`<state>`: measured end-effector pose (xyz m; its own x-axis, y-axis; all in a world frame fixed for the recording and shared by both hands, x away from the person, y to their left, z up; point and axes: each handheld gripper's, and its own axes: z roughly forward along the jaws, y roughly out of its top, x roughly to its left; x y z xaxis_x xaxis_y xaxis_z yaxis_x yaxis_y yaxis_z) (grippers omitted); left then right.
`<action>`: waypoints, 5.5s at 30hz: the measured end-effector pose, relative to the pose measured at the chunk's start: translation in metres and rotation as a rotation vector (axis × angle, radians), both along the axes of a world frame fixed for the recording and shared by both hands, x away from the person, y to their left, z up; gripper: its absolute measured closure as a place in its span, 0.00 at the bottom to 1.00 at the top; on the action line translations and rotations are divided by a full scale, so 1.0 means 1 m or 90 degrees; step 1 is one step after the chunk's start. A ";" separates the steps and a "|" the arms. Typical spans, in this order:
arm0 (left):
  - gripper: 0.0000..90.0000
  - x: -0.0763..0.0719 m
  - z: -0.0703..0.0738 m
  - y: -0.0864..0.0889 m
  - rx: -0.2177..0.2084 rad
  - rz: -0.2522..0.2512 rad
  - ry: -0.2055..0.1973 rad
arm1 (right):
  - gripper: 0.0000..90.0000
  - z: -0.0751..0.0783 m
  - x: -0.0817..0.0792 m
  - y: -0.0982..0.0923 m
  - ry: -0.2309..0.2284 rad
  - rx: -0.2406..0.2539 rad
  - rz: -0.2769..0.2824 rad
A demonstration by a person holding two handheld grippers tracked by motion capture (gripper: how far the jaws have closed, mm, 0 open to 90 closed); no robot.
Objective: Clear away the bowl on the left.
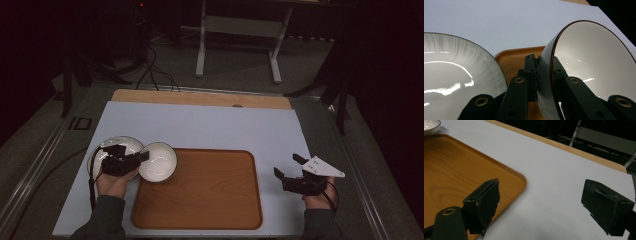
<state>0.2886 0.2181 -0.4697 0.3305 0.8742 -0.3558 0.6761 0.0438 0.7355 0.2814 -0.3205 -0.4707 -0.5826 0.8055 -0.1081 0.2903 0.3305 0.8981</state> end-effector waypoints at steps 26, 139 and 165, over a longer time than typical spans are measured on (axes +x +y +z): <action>0.90 0.002 -0.003 -0.016 0.015 -0.030 0.007 | 0.16 0.000 0.000 0.000 -0.001 0.000 0.001; 0.81 0.012 -0.044 -0.108 0.052 -0.154 0.051 | 0.16 0.000 -0.001 0.000 -0.001 -0.005 0.001; 0.56 0.005 0.006 -0.052 0.074 -0.078 -0.048 | 0.16 0.001 -0.002 -0.001 -0.006 -0.002 0.001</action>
